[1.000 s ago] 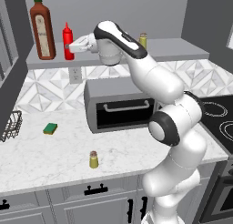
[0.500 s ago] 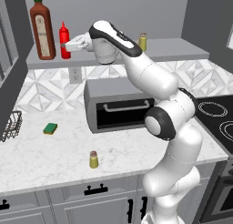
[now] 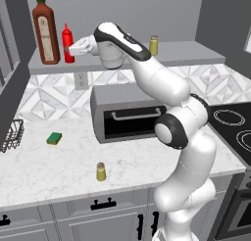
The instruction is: Put the shaker and condiment bottle from the counter next to their counterparts in the cabinet.
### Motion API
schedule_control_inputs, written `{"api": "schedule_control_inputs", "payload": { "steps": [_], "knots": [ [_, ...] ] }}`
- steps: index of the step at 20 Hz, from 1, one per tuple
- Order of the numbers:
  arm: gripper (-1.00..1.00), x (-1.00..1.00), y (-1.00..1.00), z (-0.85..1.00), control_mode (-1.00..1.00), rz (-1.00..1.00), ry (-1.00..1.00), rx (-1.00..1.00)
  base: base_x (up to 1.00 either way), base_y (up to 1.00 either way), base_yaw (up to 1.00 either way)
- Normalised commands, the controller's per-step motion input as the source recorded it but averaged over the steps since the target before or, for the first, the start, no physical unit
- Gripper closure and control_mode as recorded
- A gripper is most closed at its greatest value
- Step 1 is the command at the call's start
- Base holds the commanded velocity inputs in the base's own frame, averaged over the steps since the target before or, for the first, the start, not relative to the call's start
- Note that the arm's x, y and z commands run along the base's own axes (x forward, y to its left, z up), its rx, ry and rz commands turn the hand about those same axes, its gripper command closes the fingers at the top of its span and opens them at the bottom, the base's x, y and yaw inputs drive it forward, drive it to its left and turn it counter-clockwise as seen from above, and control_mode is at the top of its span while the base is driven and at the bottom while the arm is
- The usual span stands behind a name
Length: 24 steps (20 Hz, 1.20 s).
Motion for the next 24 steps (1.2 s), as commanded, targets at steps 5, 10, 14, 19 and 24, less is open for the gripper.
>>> {"api": "schedule_control_inputs", "payload": {
  "steps": [5, 10, 14, 19, 24],
  "knots": [
    [-1.00, 0.00, 0.00, -0.13, -1.00, 0.00, -0.06, 0.00, 0.00, 0.00, 0.00],
    [-1.00, 0.00, 0.00, -0.08, -1.00, 0.00, -0.06, 0.00, 0.00, 0.00, 0.00],
    [-1.00, 0.00, 0.00, 0.03, -1.00, 0.00, -0.07, 0.01, 0.00, 0.00, 0.00],
    [-1.00, 0.00, -0.08, 0.29, -1.00, 0.00, -0.01, 0.08, 0.00, 0.00, 0.00],
    [-1.00, -0.12, -0.18, 0.24, -1.00, 0.00, 0.00, 0.10, 0.00, 0.00, 0.00]
  ]
}}
